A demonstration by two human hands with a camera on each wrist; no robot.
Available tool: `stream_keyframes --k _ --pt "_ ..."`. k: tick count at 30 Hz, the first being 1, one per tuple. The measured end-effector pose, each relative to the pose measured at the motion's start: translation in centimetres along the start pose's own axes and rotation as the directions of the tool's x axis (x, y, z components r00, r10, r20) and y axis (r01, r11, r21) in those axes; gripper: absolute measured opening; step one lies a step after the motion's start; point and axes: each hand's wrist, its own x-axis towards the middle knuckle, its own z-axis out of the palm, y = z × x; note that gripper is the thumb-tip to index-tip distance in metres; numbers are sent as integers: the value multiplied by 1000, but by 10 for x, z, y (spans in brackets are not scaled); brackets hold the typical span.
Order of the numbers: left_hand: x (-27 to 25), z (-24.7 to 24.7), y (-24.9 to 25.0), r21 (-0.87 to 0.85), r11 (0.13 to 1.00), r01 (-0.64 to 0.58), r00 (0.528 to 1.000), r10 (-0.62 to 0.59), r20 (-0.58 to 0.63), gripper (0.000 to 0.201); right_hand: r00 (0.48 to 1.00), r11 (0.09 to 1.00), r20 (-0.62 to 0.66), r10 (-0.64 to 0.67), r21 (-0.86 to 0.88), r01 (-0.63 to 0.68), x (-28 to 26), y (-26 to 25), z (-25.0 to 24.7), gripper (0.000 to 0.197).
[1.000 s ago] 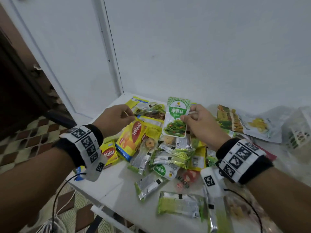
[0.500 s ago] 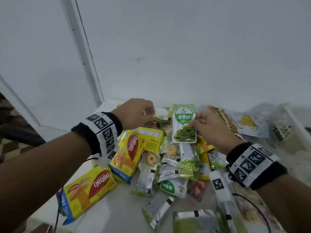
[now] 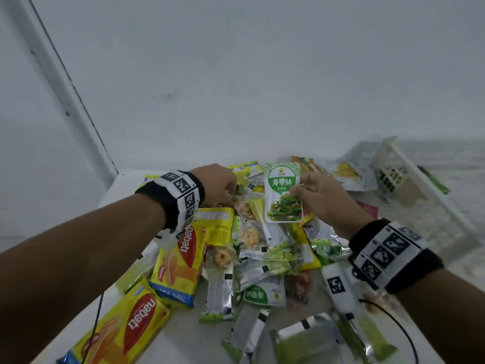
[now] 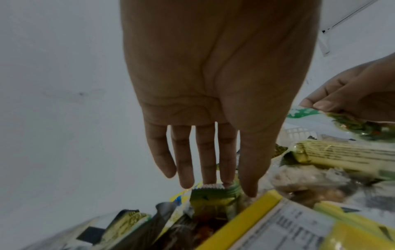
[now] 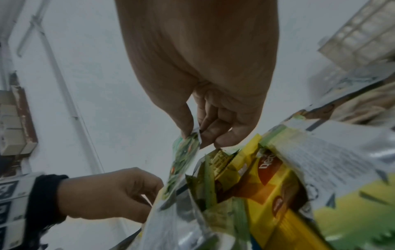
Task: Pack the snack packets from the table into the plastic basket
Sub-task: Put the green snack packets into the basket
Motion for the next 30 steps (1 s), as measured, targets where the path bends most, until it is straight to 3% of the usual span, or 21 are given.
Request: stream_keyframes --k 3,7,11,15,18,21,25,28,30 --pt "-5 -6 1 -22 1000 -12 1000 12 -2 26 1000 1000 -19 19 16 -19 2 8 -9 4" --pt "-8 -11 16 -161 981 -111 994 107 -28 37 999 996 -19 37 81 -35 3 14 -18 5" --pt "-9 -8 37 -267 948 -173 980 192 47 41 999 994 -10 44 105 -42 5 21 -27 5" --pt "-9 -2 37 -316 934 -168 981 191 43 38 999 989 -8 37 144 -35 5 22 -33 9" --pt "-11 -6 37 -322 932 -165 986 158 -47 40 1000 981 21 0 192 -4 4 19 -36 9" --pt "-13 -20 50 -554 818 -153 985 84 -149 43 997 970 65 -45 243 28 3 11 -33 9" --pt "-10 -24 66 -781 590 -203 970 13 -242 21 992 964 96 -86 260 59 3 5 -30 11" --pt "-9 -20 68 -795 565 -219 962 -12 -274 13 988 977 103 -118 188 98 2 10 -34 20" --pt "-12 -18 66 -782 584 -219 957 -26 -288 14 988 992 84 -127 -11 129 1 16 -41 20"
